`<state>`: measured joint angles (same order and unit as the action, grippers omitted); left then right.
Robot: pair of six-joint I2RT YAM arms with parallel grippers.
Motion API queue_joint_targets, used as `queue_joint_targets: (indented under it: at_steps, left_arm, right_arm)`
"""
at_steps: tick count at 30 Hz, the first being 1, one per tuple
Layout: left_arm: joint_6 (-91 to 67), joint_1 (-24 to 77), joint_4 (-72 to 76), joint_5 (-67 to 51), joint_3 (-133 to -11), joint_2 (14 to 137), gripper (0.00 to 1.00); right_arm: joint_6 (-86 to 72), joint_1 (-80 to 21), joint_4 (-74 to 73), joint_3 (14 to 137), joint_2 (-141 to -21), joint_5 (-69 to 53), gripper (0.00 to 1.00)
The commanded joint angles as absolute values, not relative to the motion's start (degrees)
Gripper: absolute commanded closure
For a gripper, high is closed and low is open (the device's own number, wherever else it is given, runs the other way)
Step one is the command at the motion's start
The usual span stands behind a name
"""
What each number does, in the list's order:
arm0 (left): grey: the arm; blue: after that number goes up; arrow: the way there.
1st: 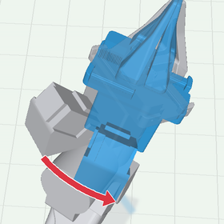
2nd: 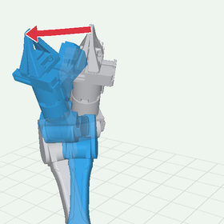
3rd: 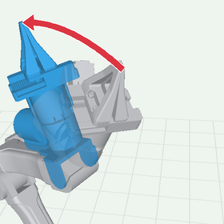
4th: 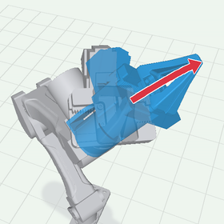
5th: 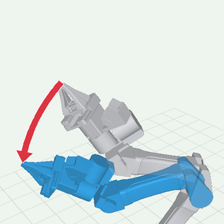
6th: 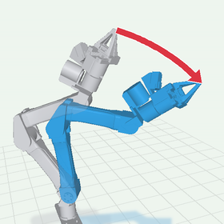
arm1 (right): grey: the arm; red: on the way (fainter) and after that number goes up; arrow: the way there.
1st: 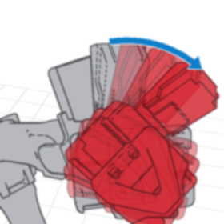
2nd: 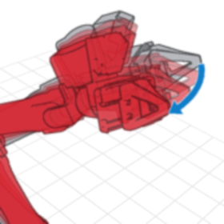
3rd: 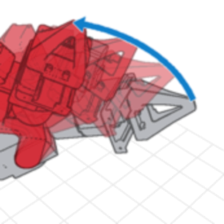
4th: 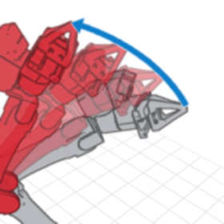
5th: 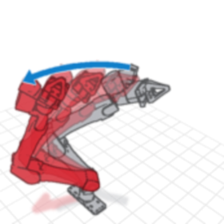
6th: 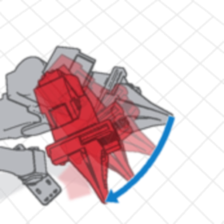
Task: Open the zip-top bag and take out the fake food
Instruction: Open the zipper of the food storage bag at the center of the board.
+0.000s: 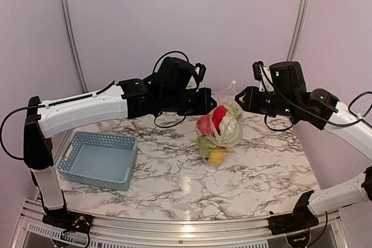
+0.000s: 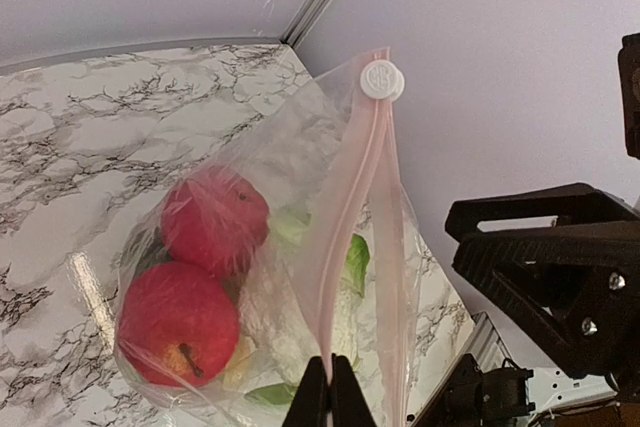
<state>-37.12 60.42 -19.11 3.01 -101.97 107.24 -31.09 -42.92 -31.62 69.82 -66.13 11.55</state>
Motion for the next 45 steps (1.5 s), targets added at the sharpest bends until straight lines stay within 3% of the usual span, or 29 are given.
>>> queue_joint_targets:
  at_steps: [1, 8, 35, 41, 45]
  left_arm:
    - [-37.3, 60.1, -16.7, 2.3, -101.7, 106.1, 1.00]
    - [-37.4, 60.2, -16.1, 1.9, -101.2, 106.0, 1.00]
    - [-37.6, 60.9, -14.2, 0.5, -99.9, 105.7, 1.00]
    - [-37.7, 60.9, -14.1, 0.6, -100.2, 105.7, 1.00]
    - [-37.7, 60.9, -14.1, 0.8, -101.4, 106.2, 1.00]
  right_arm:
    - [-33.9, -47.0, -34.4, 69.8, -65.8, 16.2, 0.71]
    - [-38.4, -51.8, -35.9, 66.6, -63.8, 16.5, 0.74]
    - [-42.8, -51.9, -32.8, 61.8, -65.1, 16.9, 0.78]
    - [-42.5, -51.9, -33.3, 62.9, -64.8, 18.1, 1.00]
    - [-40.3, -51.9, -35.6, 67.3, -64.4, 21.6, 1.00]
